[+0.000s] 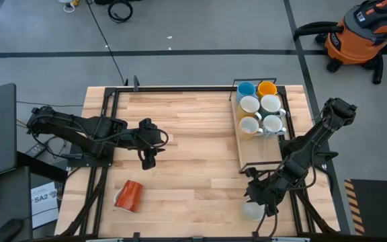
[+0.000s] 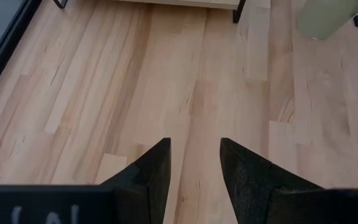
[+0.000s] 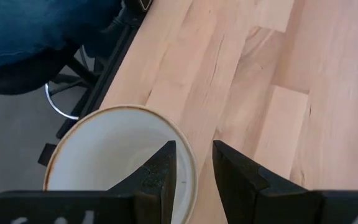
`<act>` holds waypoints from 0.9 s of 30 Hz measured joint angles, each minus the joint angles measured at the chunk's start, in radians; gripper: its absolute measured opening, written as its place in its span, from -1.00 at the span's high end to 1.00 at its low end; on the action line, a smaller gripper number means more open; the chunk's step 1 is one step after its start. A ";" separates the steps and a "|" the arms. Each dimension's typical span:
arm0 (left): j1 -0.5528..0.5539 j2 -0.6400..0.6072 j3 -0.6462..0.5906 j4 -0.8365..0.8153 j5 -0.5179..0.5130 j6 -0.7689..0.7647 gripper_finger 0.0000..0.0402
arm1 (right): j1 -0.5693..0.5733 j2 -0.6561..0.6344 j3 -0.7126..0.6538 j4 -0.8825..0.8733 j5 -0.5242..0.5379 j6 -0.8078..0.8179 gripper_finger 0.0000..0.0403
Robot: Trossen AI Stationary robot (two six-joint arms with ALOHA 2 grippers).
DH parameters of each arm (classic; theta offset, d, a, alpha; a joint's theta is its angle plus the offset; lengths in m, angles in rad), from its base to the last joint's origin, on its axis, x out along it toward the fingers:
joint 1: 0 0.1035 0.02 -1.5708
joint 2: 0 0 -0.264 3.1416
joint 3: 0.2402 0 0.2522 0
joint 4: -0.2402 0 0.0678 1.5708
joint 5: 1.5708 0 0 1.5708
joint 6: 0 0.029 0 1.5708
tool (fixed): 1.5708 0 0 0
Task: Place coffee mugs
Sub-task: Put the light green mug on the shelf
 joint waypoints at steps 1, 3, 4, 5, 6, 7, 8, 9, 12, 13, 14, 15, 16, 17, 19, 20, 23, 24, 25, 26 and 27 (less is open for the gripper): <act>0.000 0.000 0.000 0.000 0.000 -0.003 0.28 | 0.000 0.000 0.000 -0.002 0.000 -0.009 0.46; 0.000 0.000 0.000 0.000 0.000 -0.007 0.28 | -0.001 0.000 0.000 -0.002 0.000 -0.019 0.46; 0.000 0.000 0.000 0.000 0.000 -0.007 0.28 | -0.001 0.000 0.000 -0.002 0.000 -0.019 0.46; 0.000 0.000 0.000 0.000 0.000 -0.007 0.28 | -0.001 0.000 -0.001 -0.002 0.000 -0.019 0.46; 0.000 0.000 0.000 0.000 0.000 -0.007 0.28 | -0.001 0.000 -0.003 -0.001 0.000 -0.019 0.46; 0.000 0.000 0.000 0.000 0.000 -0.007 0.28 | -0.001 0.000 -0.008 0.000 0.000 -0.019 0.46; 0.000 0.000 0.000 0.000 0.000 -0.007 0.28 | -0.001 0.000 -0.016 0.003 -0.001 -0.018 0.46; 0.000 0.000 0.000 0.000 0.000 -0.006 0.28 | -0.001 0.000 -0.026 0.010 -0.002 -0.013 0.46; 0.000 0.000 0.000 0.000 0.000 -0.007 0.28 | -0.001 0.000 -0.058 0.049 -0.011 -0.011 0.46; 0.000 0.000 0.000 0.000 0.000 -0.007 0.28 | -0.001 0.000 -0.066 0.061 -0.011 -0.011 0.46; 0.000 0.000 0.000 0.000 0.000 -0.007 0.28 | -0.001 0.000 -0.073 0.071 -0.011 -0.011 0.46; 0.000 0.000 0.000 0.000 0.000 -0.007 0.28 | -0.001 0.000 -0.077 0.073 -0.011 -0.011 0.46; 0.000 0.000 0.000 0.000 0.000 -0.007 0.28 | -0.001 0.000 -0.078 0.074 -0.010 -0.011 0.46; 0.000 0.000 0.000 0.000 0.000 -0.006 0.28 | -0.001 0.000 -0.080 0.076 -0.011 -0.011 0.46; 0.000 0.000 0.000 0.000 0.000 -0.006 0.28 | -0.001 0.000 -0.081 0.075 -0.011 -0.011 0.46; 0.000 0.000 0.000 0.000 0.000 -0.006 0.28 | -0.001 0.000 -0.082 0.075 -0.010 -0.011 0.46; 0.000 0.000 0.000 0.000 0.000 -0.007 0.28 | -0.001 0.000 -0.082 0.075 -0.010 -0.009 0.46; 0.000 0.000 0.000 0.000 0.000 -0.006 0.28 | -0.001 0.000 -0.082 0.075 -0.010 -0.008 0.46; 0.000 0.000 0.000 0.000 0.000 -0.007 0.28 | -0.001 0.000 -0.082 0.074 -0.010 -0.008 0.46; 0.000 0.000 0.000 0.000 0.000 -0.007 0.28 | -0.001 0.000 -0.082 0.072 -0.010 -0.008 0.47; 0.000 0.000 0.000 0.000 0.000 -0.007 0.28 | -0.001 0.000 -0.082 0.067 -0.010 -0.008 0.49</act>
